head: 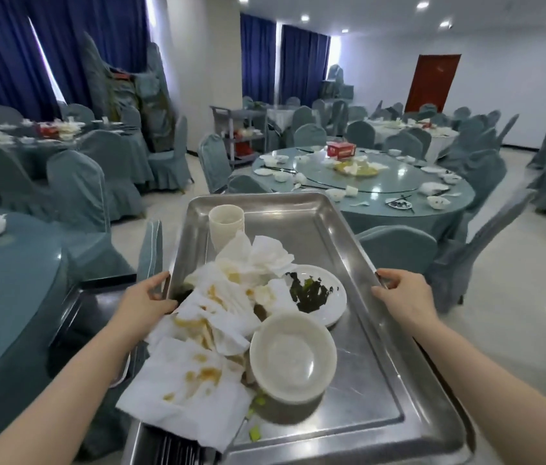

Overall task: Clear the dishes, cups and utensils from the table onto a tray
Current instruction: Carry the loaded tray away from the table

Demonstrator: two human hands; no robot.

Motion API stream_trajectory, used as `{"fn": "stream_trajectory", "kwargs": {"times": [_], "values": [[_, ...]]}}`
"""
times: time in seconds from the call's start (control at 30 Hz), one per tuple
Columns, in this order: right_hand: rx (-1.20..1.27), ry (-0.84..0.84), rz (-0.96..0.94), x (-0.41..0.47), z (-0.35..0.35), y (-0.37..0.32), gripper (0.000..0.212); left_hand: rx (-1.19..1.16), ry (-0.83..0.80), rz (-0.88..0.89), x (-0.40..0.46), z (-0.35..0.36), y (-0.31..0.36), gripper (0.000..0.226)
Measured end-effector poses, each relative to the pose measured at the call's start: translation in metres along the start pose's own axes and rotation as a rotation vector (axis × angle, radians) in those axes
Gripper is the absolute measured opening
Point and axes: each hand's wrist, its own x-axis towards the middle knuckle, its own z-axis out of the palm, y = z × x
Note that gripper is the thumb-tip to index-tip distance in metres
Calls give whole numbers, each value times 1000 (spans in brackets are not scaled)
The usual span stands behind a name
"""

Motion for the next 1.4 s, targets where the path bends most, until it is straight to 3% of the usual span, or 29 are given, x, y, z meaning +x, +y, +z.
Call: {"fn": "stream_trajectory", "kwargs": {"times": [0.23,0.47,0.73,1.1,1.4], "values": [[40,-66,-11,203,75,-20,38,16,-13,-45,189,46,27,68],[66,-209,-104,430,194,-61,40,51,155,-81,364,74,39,68],[111,-347,-222,616,363,-153,40,4,305,-163,554,36,21,65],[98,-381,-240,827,574,-271,40,70,351,-211,843,-22,-11,71],[97,-519,-334,1000,774,-391,39,180,481,-301,1050,-76,-43,69]]}}
